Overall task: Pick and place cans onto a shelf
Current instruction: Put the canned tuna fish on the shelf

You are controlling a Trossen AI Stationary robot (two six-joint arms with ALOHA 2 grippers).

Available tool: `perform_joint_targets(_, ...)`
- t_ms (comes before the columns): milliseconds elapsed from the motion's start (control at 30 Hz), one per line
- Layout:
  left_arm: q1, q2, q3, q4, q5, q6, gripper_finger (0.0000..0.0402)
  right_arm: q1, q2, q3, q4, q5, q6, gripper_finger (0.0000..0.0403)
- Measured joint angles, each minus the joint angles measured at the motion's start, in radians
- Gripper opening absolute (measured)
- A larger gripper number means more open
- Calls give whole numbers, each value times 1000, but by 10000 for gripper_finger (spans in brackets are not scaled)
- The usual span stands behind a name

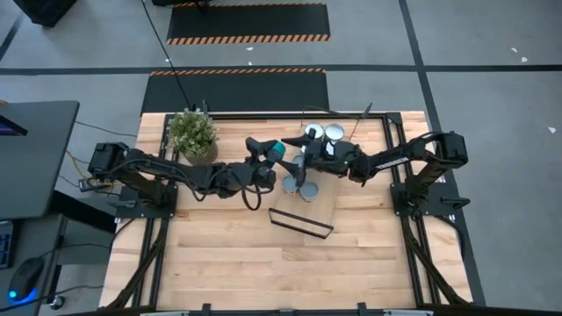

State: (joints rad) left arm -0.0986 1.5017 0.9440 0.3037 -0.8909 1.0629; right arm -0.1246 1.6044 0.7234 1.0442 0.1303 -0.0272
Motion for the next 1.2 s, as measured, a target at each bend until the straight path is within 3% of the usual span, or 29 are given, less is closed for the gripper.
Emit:
perform_joint_targets(600, -3, 0, 0, -3, 48, -1, 311, -16, 4, 0, 15, -57, 24, 188)
perform_joint_targets(1200, -7, 0, -2, 102, 58, -139, 352, -16, 2, 0, -13, -43, -7, 179)
